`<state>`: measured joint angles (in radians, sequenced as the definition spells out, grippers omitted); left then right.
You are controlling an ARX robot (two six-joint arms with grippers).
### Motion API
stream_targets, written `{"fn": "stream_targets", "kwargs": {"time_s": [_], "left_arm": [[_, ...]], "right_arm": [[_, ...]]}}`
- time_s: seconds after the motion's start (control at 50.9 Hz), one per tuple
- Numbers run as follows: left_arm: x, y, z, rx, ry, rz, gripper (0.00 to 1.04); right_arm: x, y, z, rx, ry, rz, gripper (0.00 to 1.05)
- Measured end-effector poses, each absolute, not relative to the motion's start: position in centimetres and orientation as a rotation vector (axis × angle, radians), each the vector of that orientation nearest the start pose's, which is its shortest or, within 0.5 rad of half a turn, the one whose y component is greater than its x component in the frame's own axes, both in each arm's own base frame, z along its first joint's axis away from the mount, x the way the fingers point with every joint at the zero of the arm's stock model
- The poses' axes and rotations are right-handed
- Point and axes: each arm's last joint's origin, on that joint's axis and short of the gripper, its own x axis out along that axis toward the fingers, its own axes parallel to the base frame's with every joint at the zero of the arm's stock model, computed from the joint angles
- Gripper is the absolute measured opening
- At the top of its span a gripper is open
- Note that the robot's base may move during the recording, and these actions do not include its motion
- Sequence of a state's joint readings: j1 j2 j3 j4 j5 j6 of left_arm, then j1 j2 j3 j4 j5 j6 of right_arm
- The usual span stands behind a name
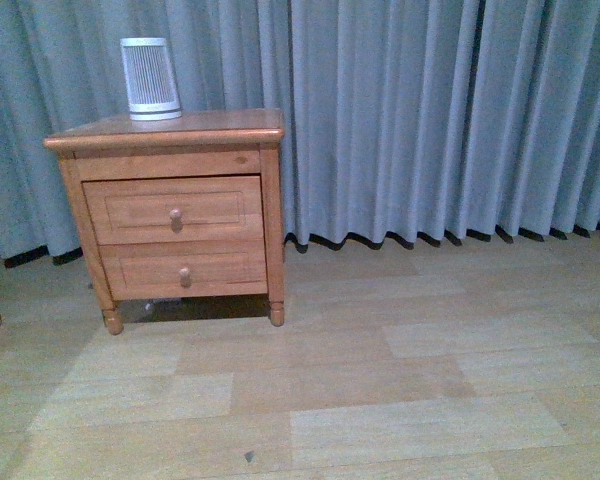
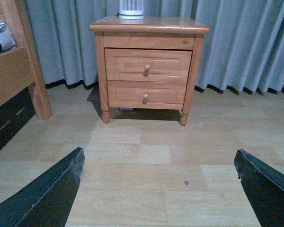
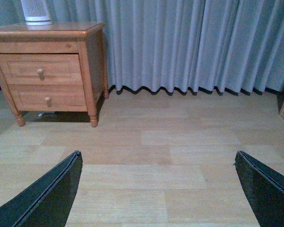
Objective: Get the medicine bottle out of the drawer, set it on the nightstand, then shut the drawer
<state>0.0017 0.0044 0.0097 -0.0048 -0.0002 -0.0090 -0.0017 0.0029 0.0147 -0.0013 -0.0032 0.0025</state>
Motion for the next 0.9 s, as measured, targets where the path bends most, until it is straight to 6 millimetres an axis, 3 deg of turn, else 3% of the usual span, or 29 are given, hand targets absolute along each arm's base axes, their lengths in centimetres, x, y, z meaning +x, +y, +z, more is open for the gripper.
{"fn": "stream_targets", "kwargs": {"time_s": [0.903], "left_arm": [[9.74,0.02,16.60,-0.009,-0.001,0.002,0.98]], "right_arm": [[9.70,-0.01,16.82,0.002,-0.010,0.001,0.98]]}}
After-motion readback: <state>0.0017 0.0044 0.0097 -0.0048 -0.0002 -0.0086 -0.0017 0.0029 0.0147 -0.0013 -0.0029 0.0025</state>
